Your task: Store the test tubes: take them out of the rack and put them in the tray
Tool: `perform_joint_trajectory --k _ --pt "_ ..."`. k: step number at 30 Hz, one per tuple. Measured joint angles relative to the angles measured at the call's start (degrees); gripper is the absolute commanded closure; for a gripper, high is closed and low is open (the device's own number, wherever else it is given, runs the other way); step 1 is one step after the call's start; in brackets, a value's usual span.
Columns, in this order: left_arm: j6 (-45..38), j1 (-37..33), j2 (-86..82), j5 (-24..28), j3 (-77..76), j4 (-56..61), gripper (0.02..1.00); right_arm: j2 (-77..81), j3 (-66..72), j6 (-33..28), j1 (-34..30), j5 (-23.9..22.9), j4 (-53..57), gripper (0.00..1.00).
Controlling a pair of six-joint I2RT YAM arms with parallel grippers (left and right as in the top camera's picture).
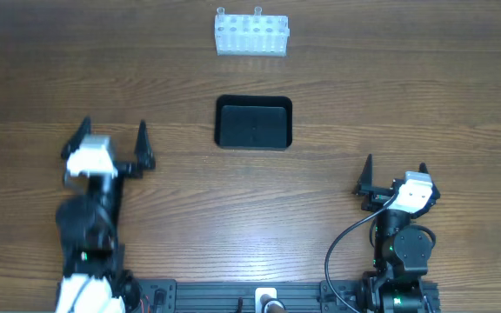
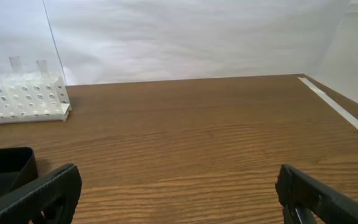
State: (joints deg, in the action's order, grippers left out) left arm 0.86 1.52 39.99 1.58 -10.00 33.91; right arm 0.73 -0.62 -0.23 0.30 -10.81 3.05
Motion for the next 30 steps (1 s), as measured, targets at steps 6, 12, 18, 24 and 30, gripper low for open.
perform_joint_trajectory --k 6,12,18,24,30 --pt "0.0 0.2 21.3 2.4 -17.6 0.1 0.018 0.0 0.0 0.0 0.0 0.0 0.0 0.009" --pt "0.0 4.5 39.3 3.0 -35.0 -5.5 0.018 0.0 0.0 0.0 0.0 0.0 0.0 0.009" --pt "0.0 10.8 55.1 0.5 -51.1 -13.2 0.02 0.0 0.0 0.0 0.0 0.0 0.0 0.009" --pt "1.5 15.1 67.3 -3.7 -63.8 -18.4 0.02 0.0 0.0 0.0 0.0 0.0 0.0 0.009" --pt "2.6 16.4 75.8 -6.2 -74.1 -23.5 0.02 0.0 0.0 0.0 0.0 0.0 0.0 0.009"
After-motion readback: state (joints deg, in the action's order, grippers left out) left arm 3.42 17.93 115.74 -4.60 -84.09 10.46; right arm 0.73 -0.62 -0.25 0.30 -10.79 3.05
